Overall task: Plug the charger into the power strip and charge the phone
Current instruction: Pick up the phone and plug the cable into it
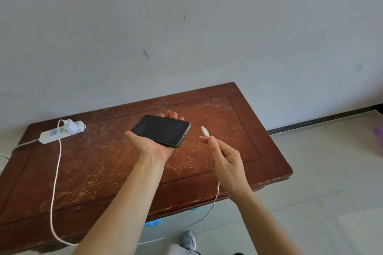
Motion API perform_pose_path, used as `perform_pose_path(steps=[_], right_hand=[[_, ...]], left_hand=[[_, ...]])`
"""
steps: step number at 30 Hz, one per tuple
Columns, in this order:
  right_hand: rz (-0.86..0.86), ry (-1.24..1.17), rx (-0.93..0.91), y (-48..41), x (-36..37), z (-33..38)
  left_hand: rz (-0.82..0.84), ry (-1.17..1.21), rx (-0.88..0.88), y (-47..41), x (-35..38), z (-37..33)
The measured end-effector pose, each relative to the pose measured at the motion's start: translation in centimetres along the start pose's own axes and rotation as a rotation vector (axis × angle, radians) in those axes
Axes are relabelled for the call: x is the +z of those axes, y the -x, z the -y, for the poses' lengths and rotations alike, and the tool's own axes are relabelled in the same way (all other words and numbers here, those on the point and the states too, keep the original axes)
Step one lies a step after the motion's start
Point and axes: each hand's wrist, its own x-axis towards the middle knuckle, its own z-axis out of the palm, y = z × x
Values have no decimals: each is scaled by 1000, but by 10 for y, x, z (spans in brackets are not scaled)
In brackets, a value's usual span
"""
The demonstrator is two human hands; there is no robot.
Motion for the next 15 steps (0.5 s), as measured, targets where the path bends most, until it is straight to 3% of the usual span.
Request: perform_pose_path(steps=[15], right_hand=[[-29, 95, -22, 1, 18, 7]], left_hand=[[68, -65, 73, 2, 5, 2]])
